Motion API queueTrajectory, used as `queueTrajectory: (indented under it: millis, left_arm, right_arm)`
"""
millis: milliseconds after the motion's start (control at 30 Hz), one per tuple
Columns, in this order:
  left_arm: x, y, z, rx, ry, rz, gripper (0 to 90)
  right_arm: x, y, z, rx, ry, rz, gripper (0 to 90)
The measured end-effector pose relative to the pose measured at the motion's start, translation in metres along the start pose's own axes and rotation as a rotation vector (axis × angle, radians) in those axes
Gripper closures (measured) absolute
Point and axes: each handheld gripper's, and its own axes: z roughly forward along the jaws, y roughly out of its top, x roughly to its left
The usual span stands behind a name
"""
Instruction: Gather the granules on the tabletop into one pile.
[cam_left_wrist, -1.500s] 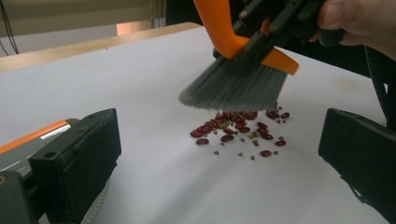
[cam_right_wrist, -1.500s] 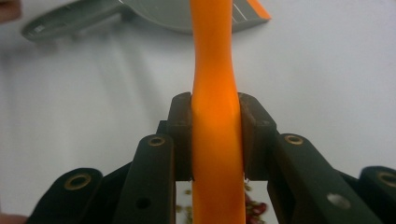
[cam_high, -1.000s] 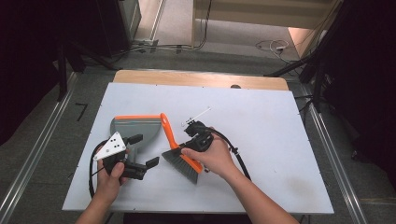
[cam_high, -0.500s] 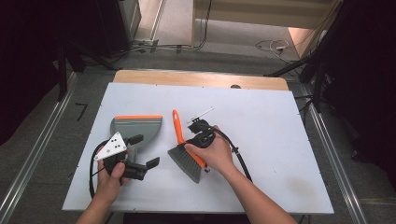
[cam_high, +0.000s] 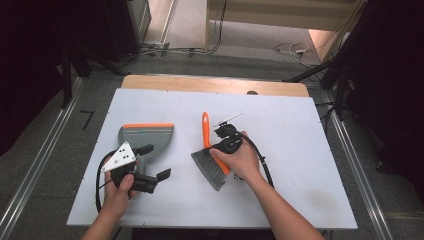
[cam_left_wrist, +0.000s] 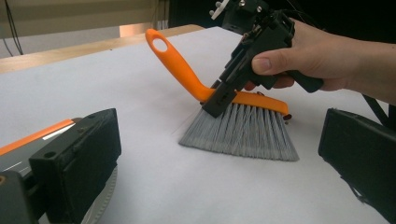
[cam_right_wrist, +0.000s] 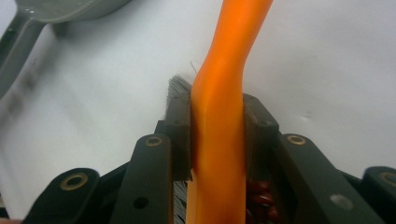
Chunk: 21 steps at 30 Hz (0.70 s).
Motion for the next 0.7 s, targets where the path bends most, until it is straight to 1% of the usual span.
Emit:
queueTrajectory:
  millis: [333,633,700]
  left_arm:
    - [-0.001,0.000,0.001,0.003,-0.001,0.002,0.0]
    - [-0.001,0.000,0.000,0.002,0.000,0.002,0.0]
    - [-0.001,0.000,0.001,0.002,-0.001,0.001,0.0]
  right_arm:
    - [-0.019,-0.006,-0.015,-0.029,-0.055,0.032,66.6]
    - [-0.037,-0.011,-0.027,-0.046,-0.083,0.057,66.5]
    - [-0.041,-0.013,-0.029,-0.053,-0.095,0.060,66.5]
